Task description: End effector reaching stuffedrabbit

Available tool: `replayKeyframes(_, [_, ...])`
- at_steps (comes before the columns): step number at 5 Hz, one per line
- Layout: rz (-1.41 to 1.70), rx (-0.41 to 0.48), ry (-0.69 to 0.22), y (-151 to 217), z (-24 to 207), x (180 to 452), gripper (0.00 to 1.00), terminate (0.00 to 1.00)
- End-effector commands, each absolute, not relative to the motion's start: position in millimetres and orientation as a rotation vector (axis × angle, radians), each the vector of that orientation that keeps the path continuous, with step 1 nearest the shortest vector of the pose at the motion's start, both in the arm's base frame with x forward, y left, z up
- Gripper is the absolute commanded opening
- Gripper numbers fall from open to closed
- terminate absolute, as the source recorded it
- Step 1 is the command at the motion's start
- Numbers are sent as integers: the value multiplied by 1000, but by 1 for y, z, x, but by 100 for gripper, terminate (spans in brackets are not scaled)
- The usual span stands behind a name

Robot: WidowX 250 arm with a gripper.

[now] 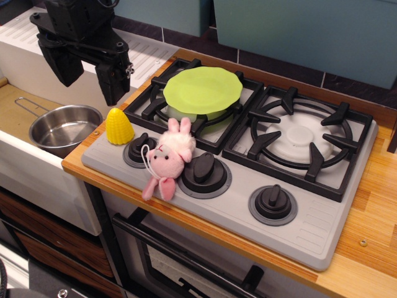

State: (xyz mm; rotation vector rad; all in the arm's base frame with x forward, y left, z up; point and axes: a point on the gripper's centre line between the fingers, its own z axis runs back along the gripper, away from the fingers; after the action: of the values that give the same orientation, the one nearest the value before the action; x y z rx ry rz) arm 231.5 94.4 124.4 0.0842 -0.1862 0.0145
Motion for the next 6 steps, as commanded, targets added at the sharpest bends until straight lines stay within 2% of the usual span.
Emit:
replayKeyframes(1, [15,84,-186,94,124,231,100,0])
replayKeyframes(3, [77,82,-248,79,89,245,100,0])
replayKeyframes(6, [130,110,-289,60,68,256,100,0])
